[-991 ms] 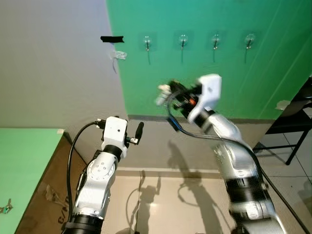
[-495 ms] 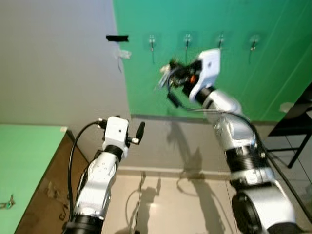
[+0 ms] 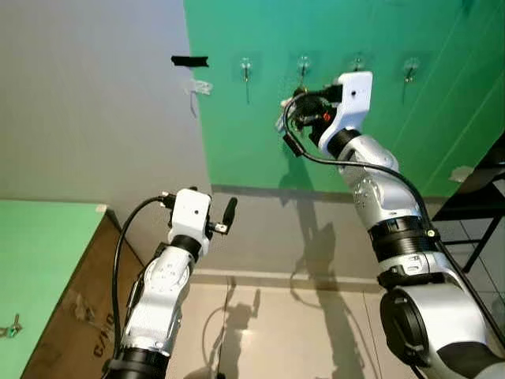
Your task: Hang keys on a hook
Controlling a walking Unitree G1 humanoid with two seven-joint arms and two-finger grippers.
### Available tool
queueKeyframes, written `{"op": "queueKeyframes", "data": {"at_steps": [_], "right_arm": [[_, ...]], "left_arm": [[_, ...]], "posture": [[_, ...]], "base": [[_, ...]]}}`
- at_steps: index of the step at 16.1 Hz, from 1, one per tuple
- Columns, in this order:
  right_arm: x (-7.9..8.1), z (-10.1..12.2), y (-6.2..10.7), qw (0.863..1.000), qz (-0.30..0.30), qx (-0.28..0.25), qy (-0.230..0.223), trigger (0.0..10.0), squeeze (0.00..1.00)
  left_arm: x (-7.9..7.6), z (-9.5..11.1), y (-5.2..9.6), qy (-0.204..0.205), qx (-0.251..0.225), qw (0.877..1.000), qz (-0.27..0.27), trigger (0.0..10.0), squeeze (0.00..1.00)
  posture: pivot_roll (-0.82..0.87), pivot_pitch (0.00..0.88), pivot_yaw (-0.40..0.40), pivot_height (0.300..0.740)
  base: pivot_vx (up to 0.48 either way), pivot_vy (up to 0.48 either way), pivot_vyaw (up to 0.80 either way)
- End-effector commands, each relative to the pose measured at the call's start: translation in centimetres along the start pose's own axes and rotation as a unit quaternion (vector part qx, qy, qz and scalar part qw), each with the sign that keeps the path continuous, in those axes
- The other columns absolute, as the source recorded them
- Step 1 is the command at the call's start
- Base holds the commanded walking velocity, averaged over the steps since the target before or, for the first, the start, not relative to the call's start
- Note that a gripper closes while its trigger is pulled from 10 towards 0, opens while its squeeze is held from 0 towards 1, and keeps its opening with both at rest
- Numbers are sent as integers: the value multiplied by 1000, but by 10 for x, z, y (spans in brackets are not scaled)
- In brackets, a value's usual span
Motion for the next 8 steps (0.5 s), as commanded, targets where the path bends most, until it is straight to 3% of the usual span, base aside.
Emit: {"op": "queueKeyframes", "data": {"at_steps": [1, 5, 7, 8], "right_arm": [[4, 11, -5, 1000, 11, -16, 8, 0, 0], [12, 16, -11, 998, 40, -19, 35, 0, 0], [-5, 4, -6, 999, -4, 7, 43, 0, 0], [-21, -17, 9, 995, -50, 36, 79, 0, 0]], "left_arm": [[-4, 2, -3, -4, -3, 1000, -10, 10000, 0], [-12, -1, -6, -13, 6, 1000, -25, 10000, 0], [-10, -10, -11, -4, 34, 999, -17, 10000, 0], [0, -14, -12, -1, 49, 999, -2, 10000, 0]], "posture": [[-50, 0, 22, 740], [-53, 0, 21, 740], [-51, 0, 12, 740], [-55, 0, 13, 740]], "base": [[0, 0, 0], [0, 0, 0], [0, 0, 0], [0, 0, 0]]}}
Point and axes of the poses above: a point about 5 cm out from each wrist's last joint towards the gripper, its own y axis pointing back from the gripper into the wrist, its own z axis along the axis of the wrist's last joint, x = y × z, the point moved 5 cm from there along -y, pointing out of the wrist towards the gripper, and after that the axes turned 6 degrees about y, right-handed, at the moved point
